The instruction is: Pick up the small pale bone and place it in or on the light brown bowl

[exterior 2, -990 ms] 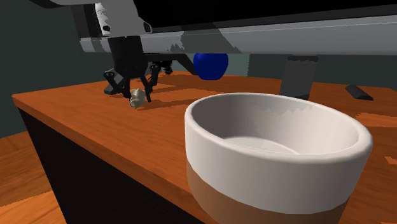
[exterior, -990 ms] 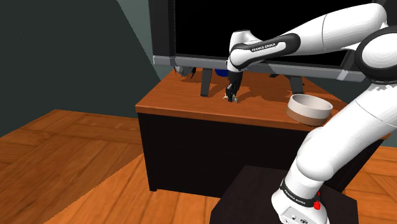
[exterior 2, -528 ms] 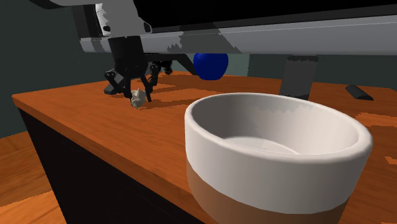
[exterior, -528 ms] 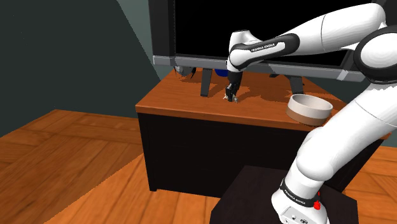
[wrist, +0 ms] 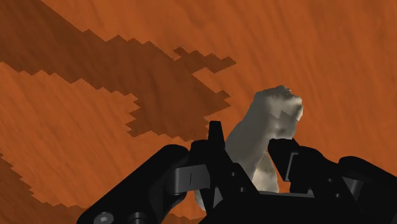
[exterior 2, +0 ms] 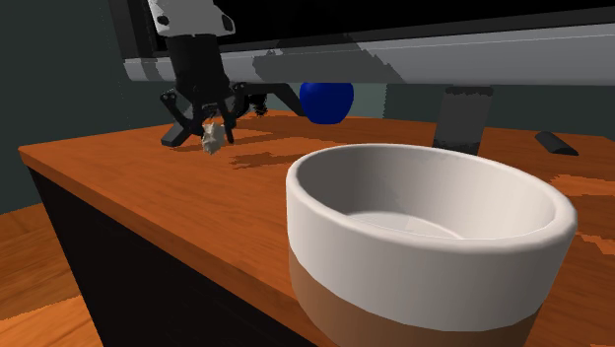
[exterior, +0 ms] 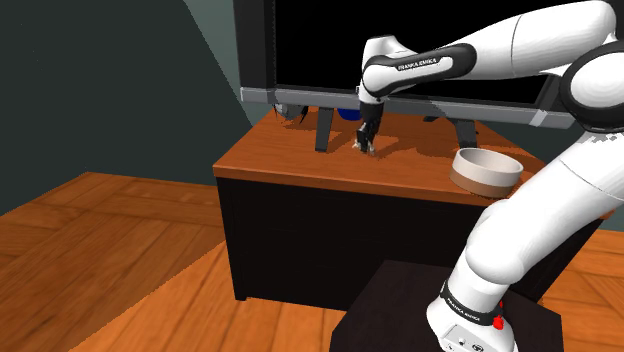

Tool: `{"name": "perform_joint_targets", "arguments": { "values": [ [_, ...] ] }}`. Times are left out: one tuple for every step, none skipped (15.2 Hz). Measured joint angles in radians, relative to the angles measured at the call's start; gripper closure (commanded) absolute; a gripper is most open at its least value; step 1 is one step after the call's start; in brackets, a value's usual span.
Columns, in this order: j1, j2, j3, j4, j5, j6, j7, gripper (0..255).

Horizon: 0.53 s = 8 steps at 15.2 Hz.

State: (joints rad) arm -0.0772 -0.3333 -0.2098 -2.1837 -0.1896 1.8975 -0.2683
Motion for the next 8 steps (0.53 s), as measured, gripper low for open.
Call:
{"name": "perform_joint_targets", "arguments": {
  "values": [
    [0.000,-0.001,0.000,0.010,0.000,-0.011,-0.003,255],
    [0.000,-0.004,0.001,0.022,0.001,-0.027,-0.004,255],
    [0.000,-0.006,0.002,0.035,0.002,-0.041,-0.005,255],
    [0.001,-0.005,0.004,0.048,0.003,-0.053,-0.005,255],
    [0.002,-0.006,0.004,0.062,0.004,-0.067,-0.007,255],
    [0.002,-0.006,0.005,0.073,0.004,-0.079,-0.009,255],
    [0.002,-0.007,0.005,0.084,0.005,-0.091,-0.011,255],
    [0.002,-0.008,0.006,0.099,0.005,-0.106,-0.013,255]
  ]
}}
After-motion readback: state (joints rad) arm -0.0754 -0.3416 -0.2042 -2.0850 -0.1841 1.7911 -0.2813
